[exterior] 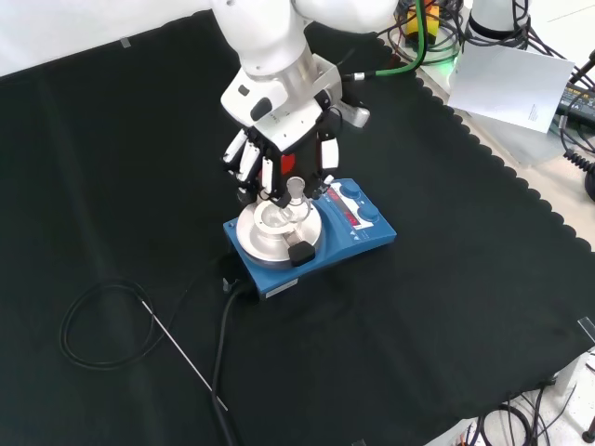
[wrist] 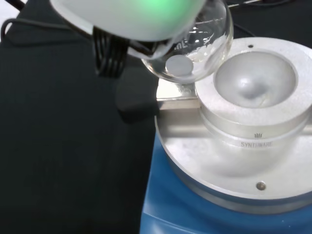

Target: Place the round-bottom flask on the heater.

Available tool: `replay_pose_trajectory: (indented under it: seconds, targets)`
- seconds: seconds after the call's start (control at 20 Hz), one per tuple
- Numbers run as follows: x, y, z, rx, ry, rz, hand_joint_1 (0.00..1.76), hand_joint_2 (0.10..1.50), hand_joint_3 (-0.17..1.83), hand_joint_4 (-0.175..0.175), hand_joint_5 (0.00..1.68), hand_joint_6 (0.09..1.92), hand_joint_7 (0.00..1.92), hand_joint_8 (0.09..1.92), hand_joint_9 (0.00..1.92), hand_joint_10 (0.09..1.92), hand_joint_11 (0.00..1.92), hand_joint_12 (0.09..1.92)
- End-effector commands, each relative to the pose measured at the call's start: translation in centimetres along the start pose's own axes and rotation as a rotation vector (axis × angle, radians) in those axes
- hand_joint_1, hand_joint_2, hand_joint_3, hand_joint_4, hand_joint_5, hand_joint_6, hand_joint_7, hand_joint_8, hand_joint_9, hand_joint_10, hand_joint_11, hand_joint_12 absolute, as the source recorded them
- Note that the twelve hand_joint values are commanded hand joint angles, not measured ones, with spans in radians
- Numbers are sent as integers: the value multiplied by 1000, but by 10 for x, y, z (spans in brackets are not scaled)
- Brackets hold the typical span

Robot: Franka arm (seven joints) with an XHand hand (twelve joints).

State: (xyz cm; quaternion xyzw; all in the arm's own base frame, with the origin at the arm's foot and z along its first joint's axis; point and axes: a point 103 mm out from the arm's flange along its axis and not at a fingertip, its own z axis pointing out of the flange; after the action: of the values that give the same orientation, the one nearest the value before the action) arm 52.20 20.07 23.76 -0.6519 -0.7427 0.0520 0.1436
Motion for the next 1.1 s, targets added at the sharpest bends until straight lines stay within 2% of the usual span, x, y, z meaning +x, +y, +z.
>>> replay_pose_trajectory:
  seconds: [0.05, 0.6, 1.1]
  targets:
    - [-11, 2, 1, 7, -13, 13, 1118, 593, 866, 159, 1187, 926, 473, 670, 732, 568, 323, 1349]
    - [-35, 4, 8, 11, -3, 43, 1117, 592, 865, 167, 1190, 920, 475, 672, 732, 569, 324, 1349]
    - [-36, 9, 10, 5, -2, 39, 1117, 591, 864, 174, 1192, 916, 477, 674, 733, 570, 327, 1349]
